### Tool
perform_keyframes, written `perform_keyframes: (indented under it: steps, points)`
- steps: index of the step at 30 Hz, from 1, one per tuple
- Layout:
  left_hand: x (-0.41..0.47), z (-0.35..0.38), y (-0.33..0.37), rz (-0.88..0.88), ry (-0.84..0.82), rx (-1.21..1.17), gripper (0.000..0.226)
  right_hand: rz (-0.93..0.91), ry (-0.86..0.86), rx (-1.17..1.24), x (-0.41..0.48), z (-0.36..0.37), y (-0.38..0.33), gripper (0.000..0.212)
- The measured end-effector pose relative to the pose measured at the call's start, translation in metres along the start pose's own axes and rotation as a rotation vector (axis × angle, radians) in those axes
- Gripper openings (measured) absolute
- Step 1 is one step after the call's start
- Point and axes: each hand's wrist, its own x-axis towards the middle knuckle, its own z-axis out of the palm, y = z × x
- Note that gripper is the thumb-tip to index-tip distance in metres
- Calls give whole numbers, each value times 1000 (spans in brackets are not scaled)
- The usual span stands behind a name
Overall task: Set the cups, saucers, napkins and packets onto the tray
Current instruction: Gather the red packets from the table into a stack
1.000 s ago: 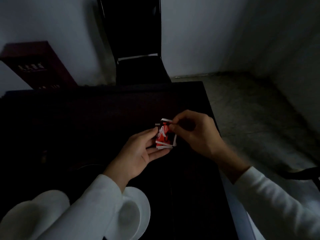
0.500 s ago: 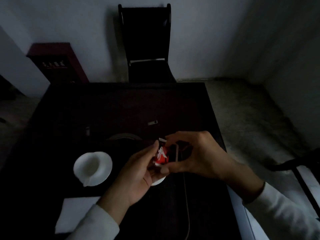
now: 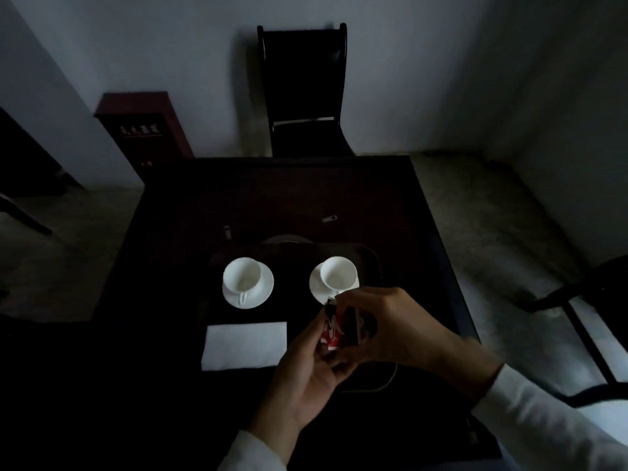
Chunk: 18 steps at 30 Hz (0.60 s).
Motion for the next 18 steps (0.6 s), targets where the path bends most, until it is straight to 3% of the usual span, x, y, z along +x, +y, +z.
perform_keyframes:
  steps: [10, 18]
  points:
    - [17, -2, -54, 15, 175, -62, 49, 76, 62, -21, -21, 37, 28, 54]
    - [43, -20, -91, 3, 231, -73, 43, 91, -166, 4, -33, 57, 72, 49]
